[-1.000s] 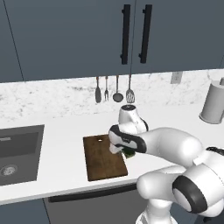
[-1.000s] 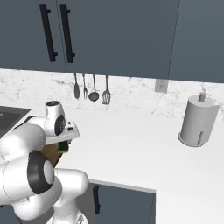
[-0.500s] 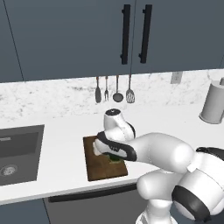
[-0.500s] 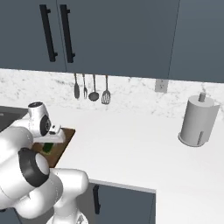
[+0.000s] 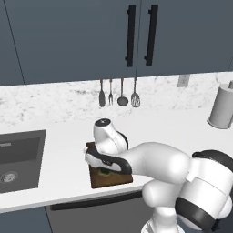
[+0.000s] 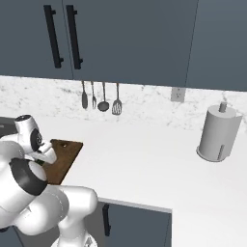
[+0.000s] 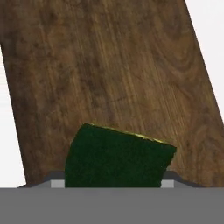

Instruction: Pick up the sponge from the counter and clean the cutting board by briefly scrubbing or pressing down on the cutting board. Once finished, release the sponge.

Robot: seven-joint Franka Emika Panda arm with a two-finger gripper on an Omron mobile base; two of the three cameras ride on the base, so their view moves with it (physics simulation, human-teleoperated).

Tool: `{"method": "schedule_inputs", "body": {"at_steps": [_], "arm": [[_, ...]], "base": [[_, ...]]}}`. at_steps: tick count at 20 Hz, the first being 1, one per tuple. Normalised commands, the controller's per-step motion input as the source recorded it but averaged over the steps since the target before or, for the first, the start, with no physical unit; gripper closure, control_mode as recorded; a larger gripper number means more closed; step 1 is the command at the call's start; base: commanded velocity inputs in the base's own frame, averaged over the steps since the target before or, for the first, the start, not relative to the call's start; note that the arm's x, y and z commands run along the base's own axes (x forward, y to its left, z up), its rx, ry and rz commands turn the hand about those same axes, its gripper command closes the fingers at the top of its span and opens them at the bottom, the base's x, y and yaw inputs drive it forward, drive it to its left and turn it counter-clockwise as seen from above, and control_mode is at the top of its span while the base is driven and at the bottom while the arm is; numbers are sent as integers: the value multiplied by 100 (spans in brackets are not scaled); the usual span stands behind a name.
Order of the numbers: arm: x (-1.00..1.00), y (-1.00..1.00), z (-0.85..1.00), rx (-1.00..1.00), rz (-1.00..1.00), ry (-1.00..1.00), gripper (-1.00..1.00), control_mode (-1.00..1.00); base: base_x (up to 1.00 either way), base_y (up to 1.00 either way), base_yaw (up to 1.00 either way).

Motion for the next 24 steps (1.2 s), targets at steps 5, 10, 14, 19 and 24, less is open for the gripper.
{"method": "schedule_inputs", "body": {"at_steps": [5, 10, 14, 19, 24], "arm": [[0, 40, -8, -2, -15, 0, 100, -100], [0, 17, -22, -2, -10, 0, 100, -100], [0, 0, -34, 0, -8, 0, 100, -100], [5, 0, -31, 0, -7, 0, 100, -100], [0, 0, -37, 0, -7, -1, 100, -100]], "base": [[0, 0, 0], [0, 0, 0], [0, 0, 0], [0, 0, 0], [0, 0, 0]]}}
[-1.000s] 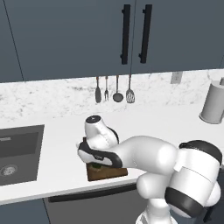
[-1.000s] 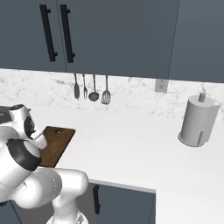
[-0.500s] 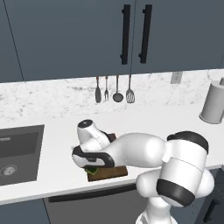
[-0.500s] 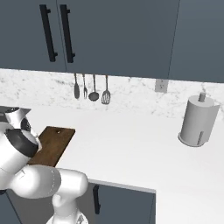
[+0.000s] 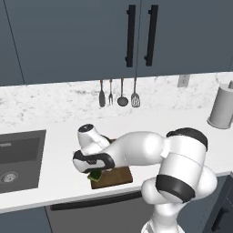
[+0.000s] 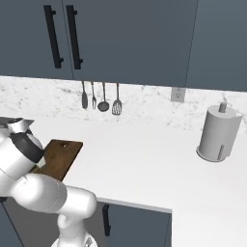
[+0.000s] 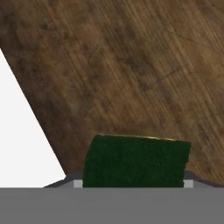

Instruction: Pick up the sponge from the counter and clean the cutting board by briefly scrubbing or pressing down on the cutting board. Once finished, release the sponge.

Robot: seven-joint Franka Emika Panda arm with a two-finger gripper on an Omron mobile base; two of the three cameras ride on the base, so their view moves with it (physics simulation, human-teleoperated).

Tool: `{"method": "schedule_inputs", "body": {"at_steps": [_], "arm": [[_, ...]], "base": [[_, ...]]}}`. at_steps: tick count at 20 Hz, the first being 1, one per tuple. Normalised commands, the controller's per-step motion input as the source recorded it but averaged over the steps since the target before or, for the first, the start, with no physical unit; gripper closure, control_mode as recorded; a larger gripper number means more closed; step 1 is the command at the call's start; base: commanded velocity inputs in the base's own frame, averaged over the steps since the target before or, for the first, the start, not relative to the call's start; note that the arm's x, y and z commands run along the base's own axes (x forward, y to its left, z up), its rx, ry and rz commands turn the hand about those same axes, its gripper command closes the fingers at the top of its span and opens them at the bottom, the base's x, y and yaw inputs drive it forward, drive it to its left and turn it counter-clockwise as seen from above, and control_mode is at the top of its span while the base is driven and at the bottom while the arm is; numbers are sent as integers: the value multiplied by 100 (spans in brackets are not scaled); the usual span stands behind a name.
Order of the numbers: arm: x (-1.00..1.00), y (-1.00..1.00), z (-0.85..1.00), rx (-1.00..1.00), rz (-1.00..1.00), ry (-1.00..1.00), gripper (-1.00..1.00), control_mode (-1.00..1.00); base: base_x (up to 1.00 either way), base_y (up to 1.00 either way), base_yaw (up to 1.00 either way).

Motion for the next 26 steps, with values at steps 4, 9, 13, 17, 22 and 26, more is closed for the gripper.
{"method": "schedule_inputs", "body": {"at_steps": [4, 9, 13, 17, 22, 26], "arm": [[6, 0, -32, 0, -9, -7, 100, -100], [27, 0, -29, 0, -14, -5, 100, -100], [26, 0, -24, 0, -12, -5, 100, -100], [11, -12, -18, 0, -9, -5, 100, -100], [0, -32, -22, 1, -9, -6, 100, -100], [0, -65, -6, 2, -9, -3, 100, -100]], "base": [[0, 0, 0], [0, 0, 0], [0, 0, 0], [0, 0, 0], [0, 0, 0], [0, 0, 0]]}}
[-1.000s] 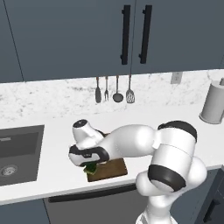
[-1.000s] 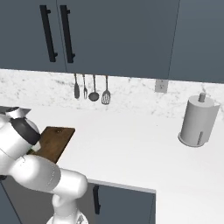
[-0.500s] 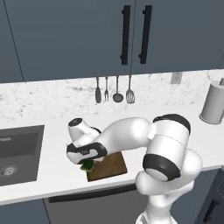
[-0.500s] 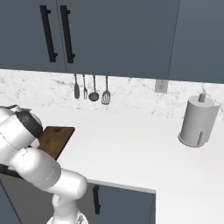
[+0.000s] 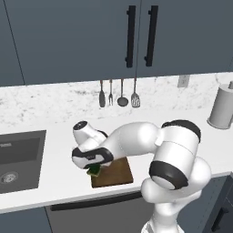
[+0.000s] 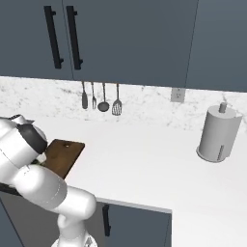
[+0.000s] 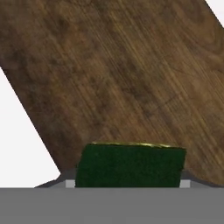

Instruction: Pick up the sponge from the counter and clean the cutting board by briefly scrubbing or pressing down on the cutting board. Once finished, release the sponge.

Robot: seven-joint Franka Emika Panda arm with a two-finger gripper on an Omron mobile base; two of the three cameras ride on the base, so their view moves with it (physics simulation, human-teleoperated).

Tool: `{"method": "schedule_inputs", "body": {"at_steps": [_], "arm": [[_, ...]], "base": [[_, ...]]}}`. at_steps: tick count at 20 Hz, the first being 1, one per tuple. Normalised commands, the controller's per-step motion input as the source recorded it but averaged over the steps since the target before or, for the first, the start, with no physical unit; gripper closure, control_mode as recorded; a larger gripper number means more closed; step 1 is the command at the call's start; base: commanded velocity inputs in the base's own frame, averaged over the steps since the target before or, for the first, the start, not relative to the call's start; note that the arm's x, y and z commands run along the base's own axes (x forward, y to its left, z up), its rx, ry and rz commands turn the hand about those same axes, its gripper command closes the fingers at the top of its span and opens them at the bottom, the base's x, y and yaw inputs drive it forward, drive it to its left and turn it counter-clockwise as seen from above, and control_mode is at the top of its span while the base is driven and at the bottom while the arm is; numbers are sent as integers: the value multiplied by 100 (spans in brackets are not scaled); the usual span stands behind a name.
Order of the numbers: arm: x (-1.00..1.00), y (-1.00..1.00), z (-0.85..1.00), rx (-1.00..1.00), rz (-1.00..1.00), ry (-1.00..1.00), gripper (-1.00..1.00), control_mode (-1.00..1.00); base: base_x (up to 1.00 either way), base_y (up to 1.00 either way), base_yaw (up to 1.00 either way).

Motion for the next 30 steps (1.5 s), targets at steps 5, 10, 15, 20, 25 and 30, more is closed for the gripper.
{"method": "schedule_inputs", "body": {"at_steps": [5, 10, 15, 20, 25, 30], "arm": [[6, -55, -17, 0, -11, 0, 100, -100], [30, -16, -24, -1, -19, 0, 100, -100], [29, -19, -11, -2, -20, 0, 100, -100], [27, -32, -15, 0, -15, 0, 100, -100], [20, -31, -23, 0, -13, -3, 100, -100], [6, -37, -24, -1, -11, -7, 100, -100]], "base": [[0, 0, 0], [0, 0, 0], [0, 0, 0], [0, 0, 0], [0, 0, 0], [0, 0, 0]]}}
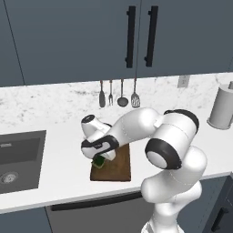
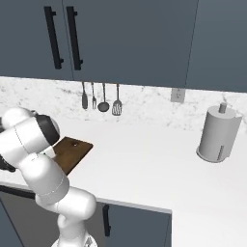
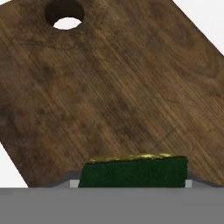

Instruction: Pick up the sponge from the counter and clean the cutting board by briefly scrubbing or pressing down on the cutting board. Once finished, release the sponge.

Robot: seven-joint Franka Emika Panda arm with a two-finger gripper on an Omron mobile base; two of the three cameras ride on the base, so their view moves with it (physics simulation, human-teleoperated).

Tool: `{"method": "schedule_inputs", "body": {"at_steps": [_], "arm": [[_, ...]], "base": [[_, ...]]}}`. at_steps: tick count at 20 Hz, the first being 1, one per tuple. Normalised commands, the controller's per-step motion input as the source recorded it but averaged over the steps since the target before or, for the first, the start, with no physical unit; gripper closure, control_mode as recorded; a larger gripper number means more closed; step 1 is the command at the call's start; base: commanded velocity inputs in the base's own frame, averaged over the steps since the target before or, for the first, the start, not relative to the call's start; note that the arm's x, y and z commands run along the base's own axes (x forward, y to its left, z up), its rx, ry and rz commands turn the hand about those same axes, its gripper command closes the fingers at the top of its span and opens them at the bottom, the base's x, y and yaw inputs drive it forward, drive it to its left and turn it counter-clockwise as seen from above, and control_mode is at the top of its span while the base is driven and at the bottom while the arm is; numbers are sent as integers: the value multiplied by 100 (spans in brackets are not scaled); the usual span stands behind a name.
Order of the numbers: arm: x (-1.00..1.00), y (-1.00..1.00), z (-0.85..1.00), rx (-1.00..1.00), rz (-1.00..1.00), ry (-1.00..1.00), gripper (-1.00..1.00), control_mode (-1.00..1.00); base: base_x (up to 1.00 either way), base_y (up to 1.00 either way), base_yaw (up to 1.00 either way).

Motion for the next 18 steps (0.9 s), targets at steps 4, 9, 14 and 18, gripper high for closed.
{"method": "schedule_inputs", "body": {"at_steps": [4, 9, 14, 18], "arm": [[0, -56, -24, -3, -6, -5, 100, -100], [0, -69, -35, -2, -6, -3, 100, -100], [0, -79, -49, -3, -8, 0, 100, -100], [0, -88, -39, -1, -7, -4, 100, -100]], "base": [[0, 0, 0], [0, 0, 0], [0, 0, 0], [0, 0, 0]]}}
